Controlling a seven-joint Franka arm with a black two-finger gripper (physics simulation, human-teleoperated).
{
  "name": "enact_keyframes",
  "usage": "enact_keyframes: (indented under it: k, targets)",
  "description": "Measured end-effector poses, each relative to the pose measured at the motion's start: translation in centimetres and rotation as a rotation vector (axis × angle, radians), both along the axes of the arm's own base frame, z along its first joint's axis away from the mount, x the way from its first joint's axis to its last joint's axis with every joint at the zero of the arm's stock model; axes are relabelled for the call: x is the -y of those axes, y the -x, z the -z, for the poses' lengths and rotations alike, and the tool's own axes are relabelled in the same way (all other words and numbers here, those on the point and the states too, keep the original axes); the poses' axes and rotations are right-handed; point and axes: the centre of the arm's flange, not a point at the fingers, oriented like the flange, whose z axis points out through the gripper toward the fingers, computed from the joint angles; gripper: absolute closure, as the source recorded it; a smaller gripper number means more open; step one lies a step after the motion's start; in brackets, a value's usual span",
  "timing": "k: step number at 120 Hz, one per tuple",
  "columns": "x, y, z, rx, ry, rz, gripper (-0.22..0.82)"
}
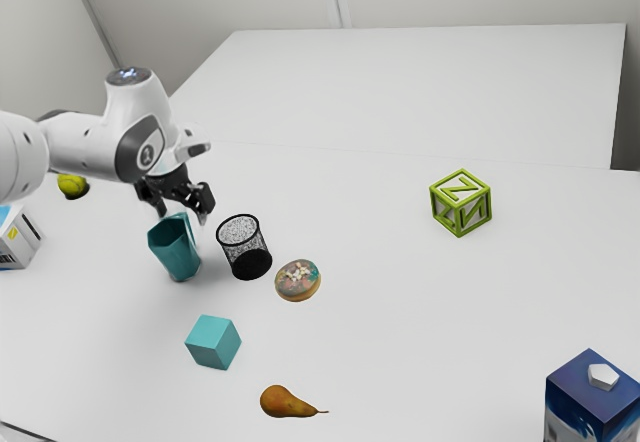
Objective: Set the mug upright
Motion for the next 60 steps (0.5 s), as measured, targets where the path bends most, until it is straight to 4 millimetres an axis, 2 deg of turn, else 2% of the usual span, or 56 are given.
enact_keyframes:
  k: [13, 29, 42, 60]
  targets:
    - [-0.1, -0.9, -3.3, 0.030, 0.000, 0.000, 0.02]
    - [-0.4, -1.7, -8.4, 0.061, 0.002, 0.004, 0.01]
    - [-0.6, -2.3, -13.3, 0.084, -0.007, 0.011, 0.00]
    - [-0.5, -2.4, -19.0, 0.095, -0.016, 0.023, 0.00]
